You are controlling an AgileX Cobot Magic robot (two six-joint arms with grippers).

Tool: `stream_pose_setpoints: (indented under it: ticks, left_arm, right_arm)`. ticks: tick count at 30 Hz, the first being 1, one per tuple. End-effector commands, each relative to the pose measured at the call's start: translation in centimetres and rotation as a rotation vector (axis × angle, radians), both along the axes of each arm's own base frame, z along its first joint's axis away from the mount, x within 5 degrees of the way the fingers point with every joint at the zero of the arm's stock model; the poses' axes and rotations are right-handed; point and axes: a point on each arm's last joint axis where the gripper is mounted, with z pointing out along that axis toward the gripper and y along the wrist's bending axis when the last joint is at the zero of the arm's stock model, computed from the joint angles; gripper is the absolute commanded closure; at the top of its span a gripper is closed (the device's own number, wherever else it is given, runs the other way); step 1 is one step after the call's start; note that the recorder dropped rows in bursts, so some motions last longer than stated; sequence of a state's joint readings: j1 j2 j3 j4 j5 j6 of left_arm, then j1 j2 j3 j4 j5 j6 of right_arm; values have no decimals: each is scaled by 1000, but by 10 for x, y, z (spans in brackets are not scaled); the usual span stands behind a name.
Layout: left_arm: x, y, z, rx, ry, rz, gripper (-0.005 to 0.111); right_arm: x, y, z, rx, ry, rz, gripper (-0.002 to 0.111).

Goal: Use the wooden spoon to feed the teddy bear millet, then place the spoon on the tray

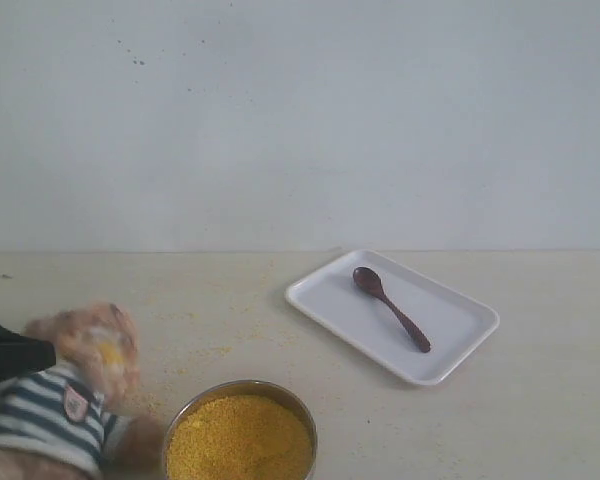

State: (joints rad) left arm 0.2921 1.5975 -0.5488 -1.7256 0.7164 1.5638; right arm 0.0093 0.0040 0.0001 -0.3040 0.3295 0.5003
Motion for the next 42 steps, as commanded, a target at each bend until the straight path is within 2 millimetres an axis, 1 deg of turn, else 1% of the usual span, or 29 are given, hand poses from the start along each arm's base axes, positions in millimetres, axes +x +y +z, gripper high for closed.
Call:
stream_pose_setpoints:
  ticks: [1,5,11,14,17,20,21,22,23,24,25,26,28,33,36,39,40,42]
  left_arm:
    - [2,-5,9,-92,-43,-27,8]
    - [2,-6,10,-95,-45,-30,8]
    - [15,4,19,-25,-75,15,8]
    - [18,6,29,0,-113,25,8]
    - [22,10,45,42,-163,46,8]
    - [24,16,63,110,-212,94,11]
    - [23,18,70,138,-229,117,14]
    - [23,22,77,175,-243,150,20]
    - [22,26,84,216,-255,191,29]
    - [19,29,91,251,-268,228,41]
    - [16,34,98,294,-277,276,56]
    - [12,38,106,334,-288,323,74]
    - [5,43,119,386,-314,391,102]
    - [-13,54,142,492,-340,551,103]
    - [-26,64,151,608,-333,648,103]
    - [-43,73,166,723,-326,768,103]
    - [-50,75,172,738,-334,809,103]
    - [-60,73,182,740,-372,836,103]
  right_arm:
    - [0,1,2,-2,-28,8,109]
    - [0,1,3,-2,-30,9,109]
    - [0,1,3,0,-34,10,109]
    - [0,1,3,3,-34,11,109]
    - [0,1,3,5,-34,11,109]
    - [0,1,3,5,-34,11,109]
    - [0,1,3,5,-34,11,109]
    - [0,1,3,5,-34,11,109]
    - [0,1,3,5,-34,11,109]
    - [0,1,3,5,-34,11,109]
    - [0,1,3,5,-34,11,109]
    - [0,1,3,5,-34,11,109]
    - [0,1,3,5,-34,11,109]
    - [0,1,3,8,-34,11,109]
    - [0,2,3,46,-37,14,109]
    - [0,3,3,61,-37,15,109]
    - [0,3,3,61,-37,15,109]
    - [0,3,3,61,-37,15,109]
